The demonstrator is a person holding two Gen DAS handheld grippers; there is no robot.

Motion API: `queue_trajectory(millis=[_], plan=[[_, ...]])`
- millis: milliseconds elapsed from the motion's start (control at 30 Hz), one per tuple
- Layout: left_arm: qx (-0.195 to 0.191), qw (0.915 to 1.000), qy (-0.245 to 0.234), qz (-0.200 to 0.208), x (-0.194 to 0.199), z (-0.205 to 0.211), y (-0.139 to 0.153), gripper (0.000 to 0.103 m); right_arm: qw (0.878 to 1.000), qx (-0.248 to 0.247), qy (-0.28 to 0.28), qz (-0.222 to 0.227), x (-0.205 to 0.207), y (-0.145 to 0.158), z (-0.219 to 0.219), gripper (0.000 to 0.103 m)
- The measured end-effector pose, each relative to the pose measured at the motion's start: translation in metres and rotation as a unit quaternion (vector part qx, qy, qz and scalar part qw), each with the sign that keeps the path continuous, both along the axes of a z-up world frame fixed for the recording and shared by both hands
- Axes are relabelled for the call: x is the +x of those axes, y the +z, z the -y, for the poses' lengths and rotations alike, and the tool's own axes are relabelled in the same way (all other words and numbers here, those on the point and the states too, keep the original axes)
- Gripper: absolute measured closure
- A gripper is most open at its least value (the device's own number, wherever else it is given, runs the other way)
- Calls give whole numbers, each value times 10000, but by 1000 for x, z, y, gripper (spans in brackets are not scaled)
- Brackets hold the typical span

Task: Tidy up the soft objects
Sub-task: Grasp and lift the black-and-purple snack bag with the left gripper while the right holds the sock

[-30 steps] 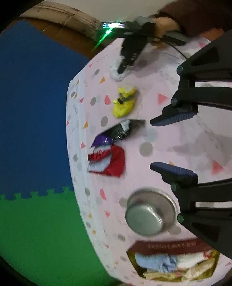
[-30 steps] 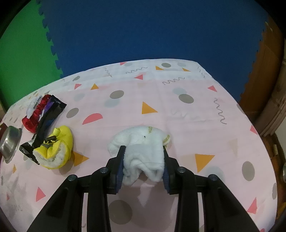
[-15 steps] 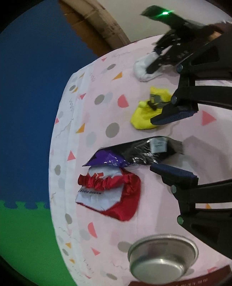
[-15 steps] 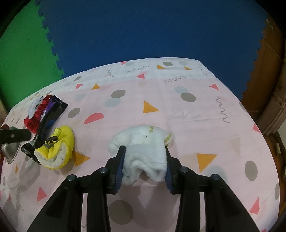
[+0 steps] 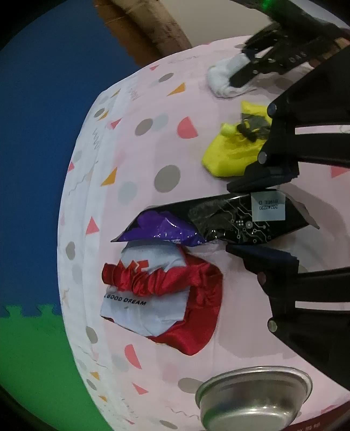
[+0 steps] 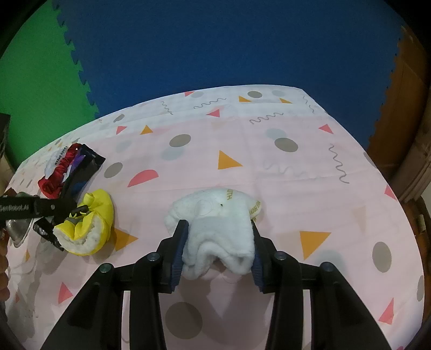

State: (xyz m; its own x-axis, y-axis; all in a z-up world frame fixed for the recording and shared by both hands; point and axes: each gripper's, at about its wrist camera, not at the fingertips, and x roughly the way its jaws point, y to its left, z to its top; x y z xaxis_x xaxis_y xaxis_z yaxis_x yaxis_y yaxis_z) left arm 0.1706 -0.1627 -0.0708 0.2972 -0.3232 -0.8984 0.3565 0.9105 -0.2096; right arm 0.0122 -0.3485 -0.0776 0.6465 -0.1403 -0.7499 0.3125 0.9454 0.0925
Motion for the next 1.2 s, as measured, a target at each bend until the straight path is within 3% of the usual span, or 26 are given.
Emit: queue_trajectory(millis=[400,700,1200], plan=[[-54,9990,-316,299,-40,-16,24,69,10000,5,6,2,-1,0,0,62],[400,9945,-625,744,-76,-41,47,69,10000,-2,6,-1,-1,0,0,62],[630,9920,-55,1093,-108,-123,81,69,10000,-19,4,-10,0,0,-1,62]])
